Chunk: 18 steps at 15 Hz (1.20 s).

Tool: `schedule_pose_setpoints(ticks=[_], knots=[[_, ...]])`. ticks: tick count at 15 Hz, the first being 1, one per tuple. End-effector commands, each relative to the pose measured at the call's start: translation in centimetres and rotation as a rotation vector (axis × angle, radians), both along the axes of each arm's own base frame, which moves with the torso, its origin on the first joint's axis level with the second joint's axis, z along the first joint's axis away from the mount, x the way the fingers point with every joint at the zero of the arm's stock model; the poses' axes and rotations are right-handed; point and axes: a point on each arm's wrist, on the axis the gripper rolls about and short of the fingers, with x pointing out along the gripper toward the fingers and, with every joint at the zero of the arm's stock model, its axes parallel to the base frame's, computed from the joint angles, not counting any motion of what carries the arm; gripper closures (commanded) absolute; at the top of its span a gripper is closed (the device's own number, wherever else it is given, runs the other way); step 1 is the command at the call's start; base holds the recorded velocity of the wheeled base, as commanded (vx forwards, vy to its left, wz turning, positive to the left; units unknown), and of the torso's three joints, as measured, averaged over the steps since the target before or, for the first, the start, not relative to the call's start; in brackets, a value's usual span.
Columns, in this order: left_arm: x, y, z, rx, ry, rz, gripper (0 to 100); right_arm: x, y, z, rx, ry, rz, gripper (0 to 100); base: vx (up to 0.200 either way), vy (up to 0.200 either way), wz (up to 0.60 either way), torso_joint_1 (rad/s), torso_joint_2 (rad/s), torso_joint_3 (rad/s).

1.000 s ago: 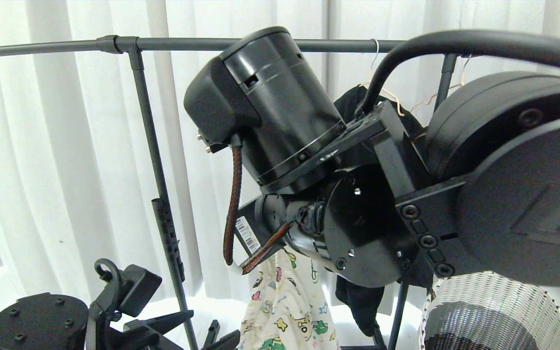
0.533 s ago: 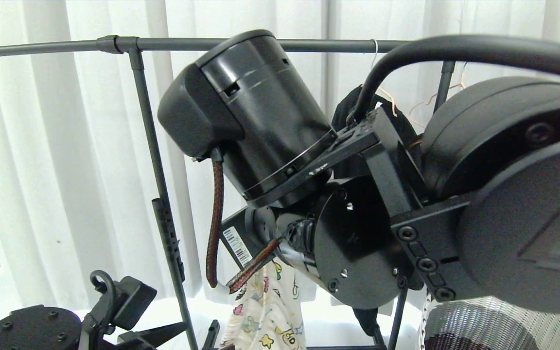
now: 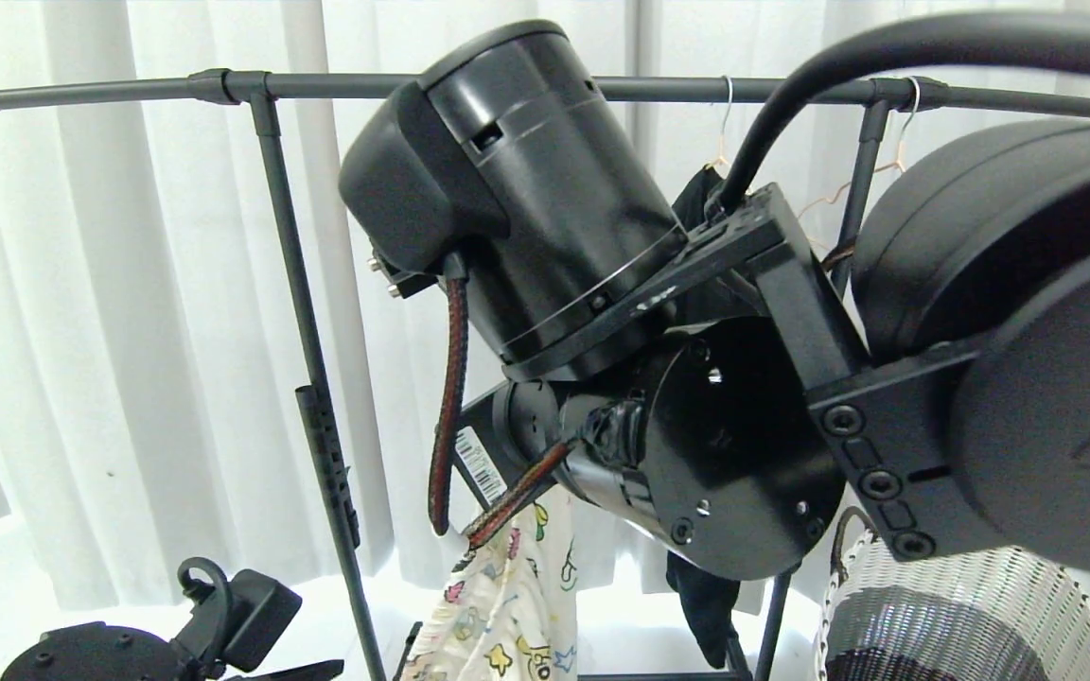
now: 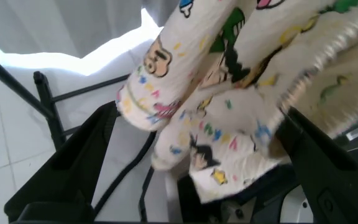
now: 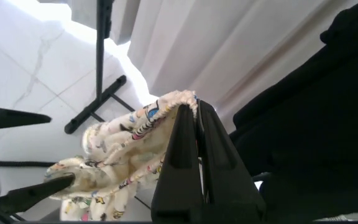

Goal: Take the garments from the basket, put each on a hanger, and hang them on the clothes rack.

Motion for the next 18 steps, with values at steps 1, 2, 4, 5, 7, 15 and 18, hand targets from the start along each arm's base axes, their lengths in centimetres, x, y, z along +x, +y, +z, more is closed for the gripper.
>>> schedule_pose_setpoints(ticks=[1, 2, 4, 5, 7, 15, 18], knots=[[-0.3, 0.2, 0.3, -0.012, -0.017, 0.0, 0, -0.1, -0.3, 0.3, -0.002, 0.0, -0.002, 100, 0.0, 0.0, 0.0, 0.0, 0.0, 0.0], [-0.1, 0.2, 0.1, -0.005, -0.007, 0.009, 0, -0.1, -0.4, 0.3, -0.001, -0.001, -0.002, 100, 0.0, 0.0, 0.0, 0.0, 0.0, 0.0], [0.2, 0.1, -0.4, 0.016, 0.022, 0.015, 0, -0.2, -0.6, 0.7, 0.011, -0.003, -0.001, 100, 0.0, 0.0, 0.0, 0.0, 0.0, 0.0], [0.2, 0.1, -0.5, 0.022, 0.029, 0.015, 0, -0.3, -0.7, 0.8, 0.013, -0.005, 0.0, 100, 0.0, 0.0, 0.0, 0.0, 0.0, 0.0], [0.0, 0.0, -0.2, 0.003, 0.008, -0.004, 0, -0.4, -0.7, 0.9, 0.015, -0.005, 0.002, 100, 0.0, 0.0, 0.0, 0.0, 0.0, 0.0], [0.2, -0.6, 0.9, -0.113, 0.023, -0.043, 0, -0.7, -0.7, 1.0, 0.017, -0.007, 0.013, 100, 0.0, 0.0, 0.0, 0.0, 0.0, 0.0], [1.3, -0.3, -0.6, -0.062, 0.106, 0.034, 0, -1.4, -1.7, 2.4, 0.021, -0.037, 0.041, 100, 0.0, 0.0, 0.0, 0.0, 0.0, 0.0]])
